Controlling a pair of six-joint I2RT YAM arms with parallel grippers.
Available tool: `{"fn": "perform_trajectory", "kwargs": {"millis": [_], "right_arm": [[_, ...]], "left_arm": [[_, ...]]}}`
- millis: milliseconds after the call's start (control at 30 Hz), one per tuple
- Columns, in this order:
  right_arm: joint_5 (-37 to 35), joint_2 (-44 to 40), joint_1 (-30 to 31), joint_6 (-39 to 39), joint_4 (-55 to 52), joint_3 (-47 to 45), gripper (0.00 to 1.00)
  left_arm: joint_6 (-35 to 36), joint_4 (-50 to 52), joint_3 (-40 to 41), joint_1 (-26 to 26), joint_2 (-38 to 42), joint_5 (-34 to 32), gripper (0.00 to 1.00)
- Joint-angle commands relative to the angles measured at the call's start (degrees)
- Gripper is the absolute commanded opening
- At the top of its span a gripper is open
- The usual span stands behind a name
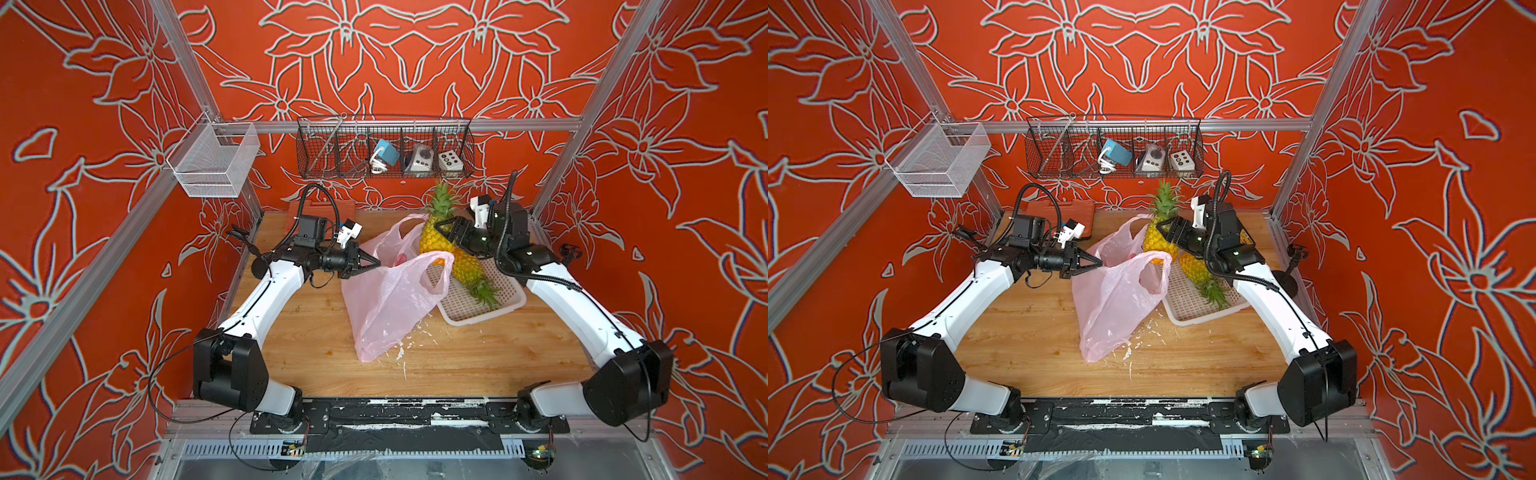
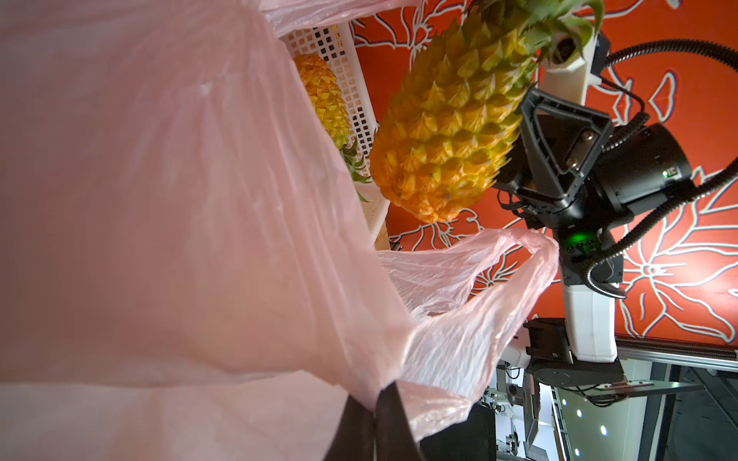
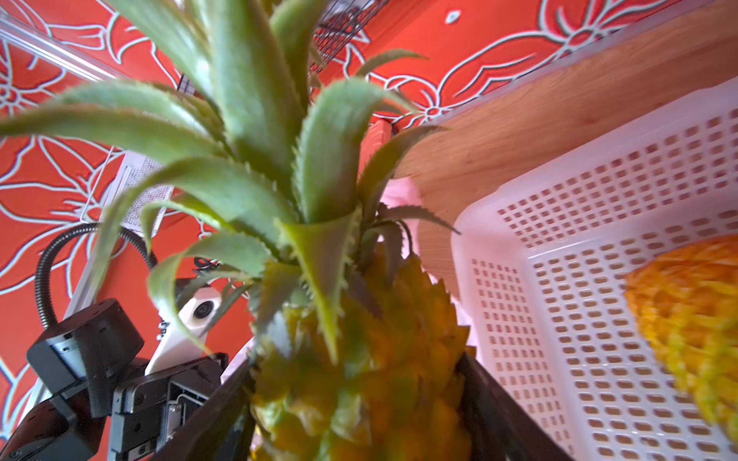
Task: Place the pineapple into a plastic bag & tie a knot
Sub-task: Pick up the pineapple from the basket, then place the pineapple in the plastic bag.
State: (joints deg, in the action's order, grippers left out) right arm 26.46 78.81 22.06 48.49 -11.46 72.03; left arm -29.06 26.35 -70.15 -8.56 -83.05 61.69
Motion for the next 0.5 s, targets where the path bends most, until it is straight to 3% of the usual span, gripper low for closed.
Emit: {"fn": "perform_trajectory", "kwargs": {"millis": [0, 467], "right_arm": [[-2.7, -3.5, 3.5, 4.6, 7.4, -1.8, 0.41], [-11.5, -3.4, 17.4, 14.3, 10.9, -12.9, 0.36]], "left_arm": [[-1.3, -2.5, 0.2, 0.3, -0.5, 1.2, 0.00], [-5.8, -9.0, 3.8, -0.3, 0.8, -0.3, 0.00]]}}
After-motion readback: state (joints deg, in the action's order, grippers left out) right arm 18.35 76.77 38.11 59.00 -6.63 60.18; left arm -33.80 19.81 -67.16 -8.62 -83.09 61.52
